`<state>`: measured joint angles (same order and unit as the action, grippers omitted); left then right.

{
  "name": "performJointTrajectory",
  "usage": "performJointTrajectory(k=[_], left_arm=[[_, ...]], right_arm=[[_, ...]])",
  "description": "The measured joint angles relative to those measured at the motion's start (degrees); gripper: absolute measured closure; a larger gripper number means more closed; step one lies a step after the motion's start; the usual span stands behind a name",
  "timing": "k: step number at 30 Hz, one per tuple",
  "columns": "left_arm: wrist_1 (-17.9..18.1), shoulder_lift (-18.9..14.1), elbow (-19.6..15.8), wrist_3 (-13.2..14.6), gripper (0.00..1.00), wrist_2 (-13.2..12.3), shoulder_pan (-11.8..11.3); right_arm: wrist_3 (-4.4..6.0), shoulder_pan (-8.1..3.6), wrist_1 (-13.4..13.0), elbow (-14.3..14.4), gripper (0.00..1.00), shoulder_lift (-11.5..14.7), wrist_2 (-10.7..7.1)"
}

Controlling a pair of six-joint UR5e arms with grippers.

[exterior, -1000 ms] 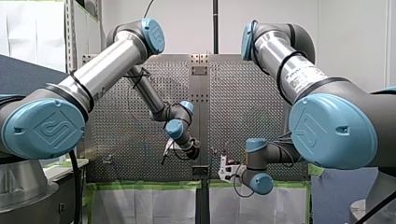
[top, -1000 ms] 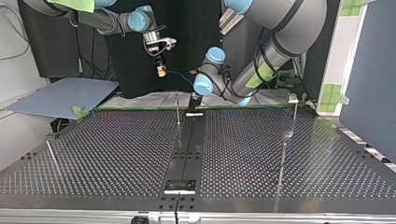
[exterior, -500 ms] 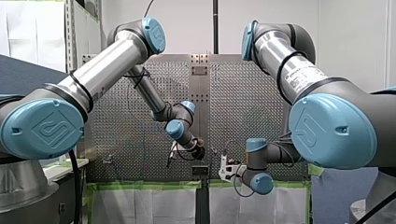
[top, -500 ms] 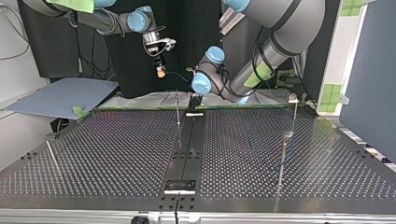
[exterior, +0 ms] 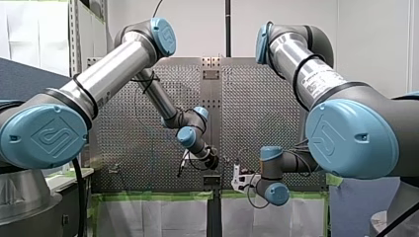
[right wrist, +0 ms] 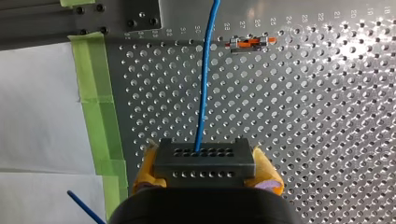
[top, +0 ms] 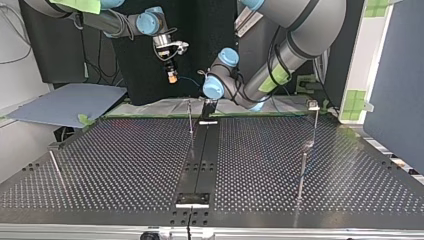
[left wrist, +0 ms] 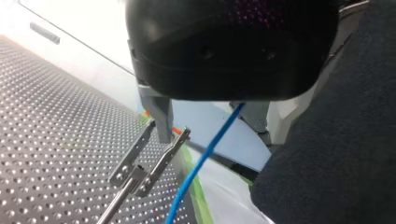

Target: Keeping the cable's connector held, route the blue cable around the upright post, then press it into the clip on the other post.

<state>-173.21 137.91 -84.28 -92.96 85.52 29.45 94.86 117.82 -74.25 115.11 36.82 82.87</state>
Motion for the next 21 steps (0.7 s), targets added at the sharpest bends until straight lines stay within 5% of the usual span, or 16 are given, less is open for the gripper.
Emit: performJointTrajectory(k=[3, 5, 7, 8, 12, 14, 15, 16, 21], left_arm=[[-0.02, -0.02, 0.0, 1.62, 0.07, 0.02, 0.2], [0.02, -0.04, 0.0, 2.34, 0.29, 0.02, 0.34], [0.13, -0.04, 0.0, 2.77, 0.36, 0.02, 0.48], [0.18, -0.03, 0.0, 2.93, 0.51, 0.04, 0.52], [0.2, -0.01, 0.01, 3.8, 0.68, 0.12, 0.6], [0.18, -0.01, 0.01, 4.03, 0.89, 0.13, 0.62], [0.17, -0.02, 0.01, 4.08, 0.89, 0.13, 0.64], [0.16, -0.01, 0.0, 4.13, 1.0, 0.15, 0.67], [0.22, -0.01, 0.01, 4.23, 1.0, 1.01, 0.76]], right_arm=[[-0.06, 0.0, 0.04, -0.01, 1.0, 0.0, 0.01], [-0.08, 0.0, 0.05, 0.01, 1.0, -0.01, 0.01], [-0.15, 0.0, 0.06, 0.02, 1.0, -0.01, 0.01], [-0.18, 0.0, 0.06, 0.01, 1.0, -0.01, 0.02], [-0.24, 0.0, 0.06, 0.01, 1.0, -0.01, 0.01], [-0.26, 0.0, 0.07, 0.02, 1.0, -0.01, 0.02], [-0.26, 0.0, 0.09, 0.01, 1.0, -0.01, 0.02], [-0.26, 0.0, 0.1, 0.01, 1.0, -0.02, 0.01], [-0.31, 0.0, 0.07, 0.01, 1.0, -0.02, 0.02]])
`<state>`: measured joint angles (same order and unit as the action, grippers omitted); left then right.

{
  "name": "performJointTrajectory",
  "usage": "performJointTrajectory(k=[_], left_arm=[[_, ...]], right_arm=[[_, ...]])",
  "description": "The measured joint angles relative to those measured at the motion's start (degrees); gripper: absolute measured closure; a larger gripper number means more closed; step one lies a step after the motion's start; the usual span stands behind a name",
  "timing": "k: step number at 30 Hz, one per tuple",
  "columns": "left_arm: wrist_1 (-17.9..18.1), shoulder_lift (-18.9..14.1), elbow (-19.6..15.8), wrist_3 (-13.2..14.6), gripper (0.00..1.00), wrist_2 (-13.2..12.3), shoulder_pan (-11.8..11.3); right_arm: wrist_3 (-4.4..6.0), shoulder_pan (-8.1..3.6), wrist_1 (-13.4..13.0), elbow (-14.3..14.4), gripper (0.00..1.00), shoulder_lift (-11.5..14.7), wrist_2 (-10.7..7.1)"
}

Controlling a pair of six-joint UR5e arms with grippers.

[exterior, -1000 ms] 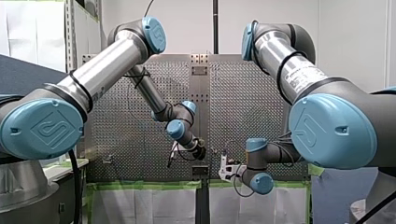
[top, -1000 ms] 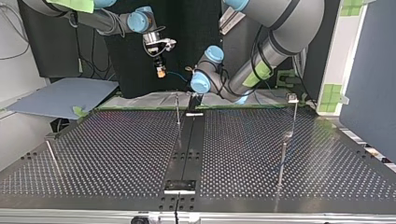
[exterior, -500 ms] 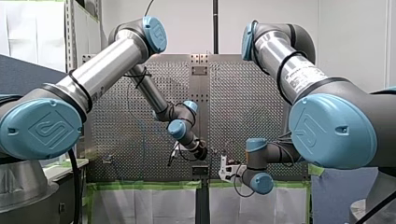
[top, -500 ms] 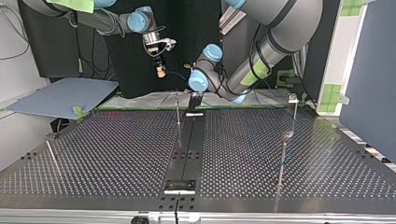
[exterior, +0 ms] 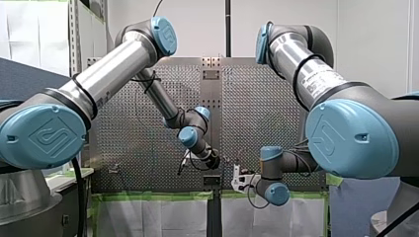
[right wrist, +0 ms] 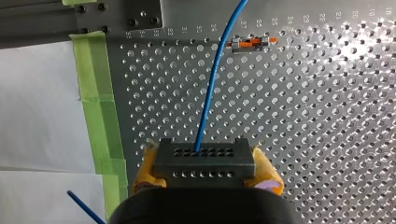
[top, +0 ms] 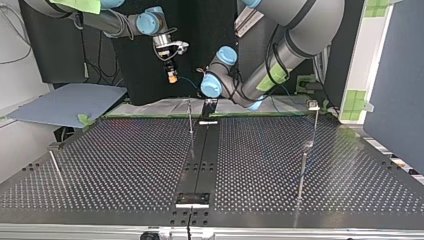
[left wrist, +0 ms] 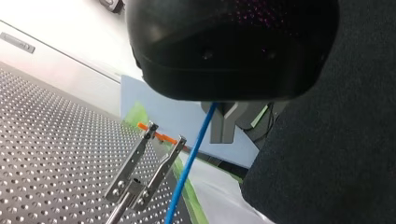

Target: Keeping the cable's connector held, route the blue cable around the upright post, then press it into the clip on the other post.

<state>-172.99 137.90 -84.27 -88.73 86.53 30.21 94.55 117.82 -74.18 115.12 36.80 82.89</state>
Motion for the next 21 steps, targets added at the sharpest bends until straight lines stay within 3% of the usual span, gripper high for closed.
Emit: performJointTrajectory(k=[10, 21], left_arm=[[1.87, 0.04, -0.04, 1.14, 1.0, 5.07, 1.07], [7.96, 2.1, -0.04, -2.11, 1.0, 10.85, 3.04]], right_arm=[[-0.04, -0.35, 0.05, -0.32, 1.0, 0.03, -0.01], [-0.67, -1.35, 3.6, -2.64, 1.0, 0.03, -0.05]])
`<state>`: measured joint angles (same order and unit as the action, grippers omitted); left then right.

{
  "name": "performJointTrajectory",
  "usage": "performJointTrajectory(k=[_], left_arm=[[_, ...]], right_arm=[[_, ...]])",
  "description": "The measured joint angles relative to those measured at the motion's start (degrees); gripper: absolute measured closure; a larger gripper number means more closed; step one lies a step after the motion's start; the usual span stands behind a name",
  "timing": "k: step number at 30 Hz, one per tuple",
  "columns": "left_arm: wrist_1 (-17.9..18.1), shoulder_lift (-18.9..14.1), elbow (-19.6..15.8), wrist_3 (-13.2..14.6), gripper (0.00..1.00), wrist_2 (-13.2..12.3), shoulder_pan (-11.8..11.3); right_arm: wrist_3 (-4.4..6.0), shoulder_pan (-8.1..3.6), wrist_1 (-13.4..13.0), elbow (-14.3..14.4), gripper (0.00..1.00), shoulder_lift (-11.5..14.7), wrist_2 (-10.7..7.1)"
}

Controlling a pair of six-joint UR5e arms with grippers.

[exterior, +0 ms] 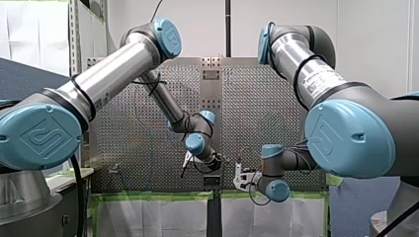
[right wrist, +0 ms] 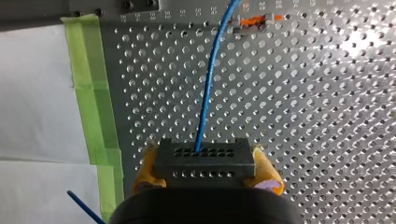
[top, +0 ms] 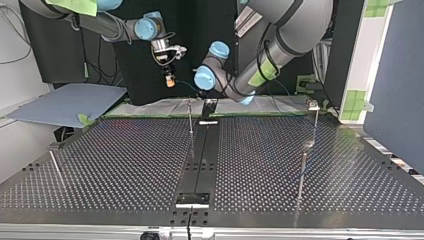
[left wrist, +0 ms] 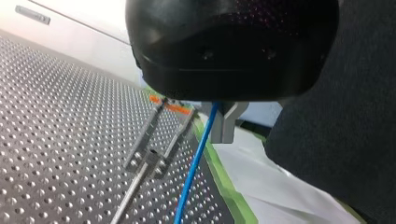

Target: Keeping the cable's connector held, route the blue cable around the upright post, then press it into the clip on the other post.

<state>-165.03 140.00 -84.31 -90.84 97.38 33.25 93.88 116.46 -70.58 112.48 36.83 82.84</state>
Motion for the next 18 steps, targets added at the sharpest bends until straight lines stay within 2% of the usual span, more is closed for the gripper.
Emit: performJointTrajectory(k=[9, 18], left_arm=[[5.07, 0.85, -0.01, -3.92, 1.0, 2.93, 0.11], [10.38, 0.85, -0.04, -3.92, 1.0, 5.38, -0.25]], right_arm=[[-0.36, -0.42, 1.71, -1.91, 1.0, 0.01, 0.0], [-0.42, -1.65, 2.59, -3.93, 1.0, -0.02, -0.17]])
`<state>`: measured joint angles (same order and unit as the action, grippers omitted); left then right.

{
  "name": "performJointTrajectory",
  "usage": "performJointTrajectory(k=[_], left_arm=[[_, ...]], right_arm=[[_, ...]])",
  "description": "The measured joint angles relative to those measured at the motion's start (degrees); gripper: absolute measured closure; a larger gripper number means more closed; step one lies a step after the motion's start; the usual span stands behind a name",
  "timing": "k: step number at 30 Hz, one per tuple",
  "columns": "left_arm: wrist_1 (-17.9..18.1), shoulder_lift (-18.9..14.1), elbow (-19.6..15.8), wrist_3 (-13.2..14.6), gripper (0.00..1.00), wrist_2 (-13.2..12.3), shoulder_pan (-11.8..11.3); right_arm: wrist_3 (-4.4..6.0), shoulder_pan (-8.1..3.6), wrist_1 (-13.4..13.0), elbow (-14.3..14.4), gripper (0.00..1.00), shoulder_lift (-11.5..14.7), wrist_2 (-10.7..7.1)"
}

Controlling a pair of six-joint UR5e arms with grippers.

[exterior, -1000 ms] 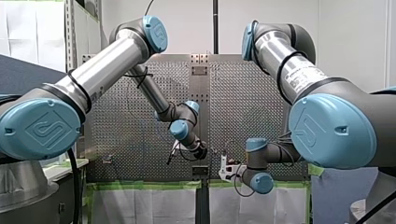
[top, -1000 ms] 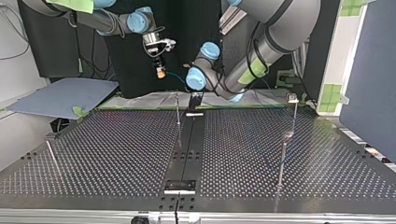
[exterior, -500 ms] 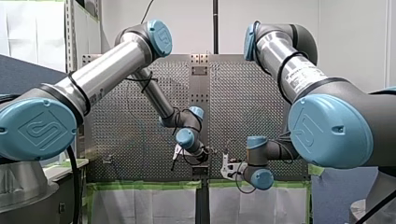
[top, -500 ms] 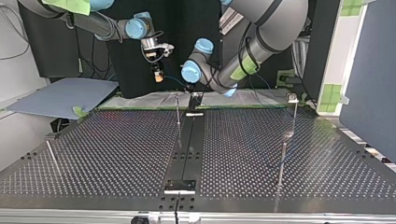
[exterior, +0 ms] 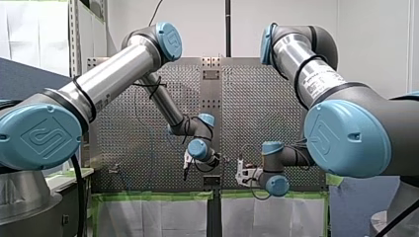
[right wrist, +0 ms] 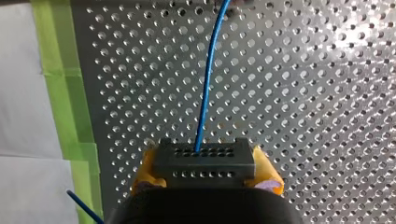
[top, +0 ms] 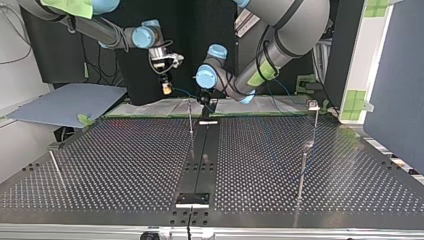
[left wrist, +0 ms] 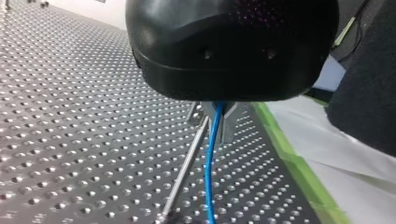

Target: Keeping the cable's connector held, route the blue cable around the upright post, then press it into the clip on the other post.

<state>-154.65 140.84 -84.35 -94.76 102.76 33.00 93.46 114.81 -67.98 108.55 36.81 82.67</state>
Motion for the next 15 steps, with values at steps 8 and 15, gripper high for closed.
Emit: performJointTrajectory(k=[8, 15], left_arm=[[1.45, 0.3, 0.02, -0.8, 1.0, -0.09, -0.09], [2.57, 2.68, 0.03, -1.69, 1.0, -1.8, -0.3]], right_arm=[[-0.36, -1.36, 0.29, -0.62, 1.0, -0.01, -0.14], [-1.1, -2.18, 0.29, -0.65, 1.0, -0.02, -0.21]])
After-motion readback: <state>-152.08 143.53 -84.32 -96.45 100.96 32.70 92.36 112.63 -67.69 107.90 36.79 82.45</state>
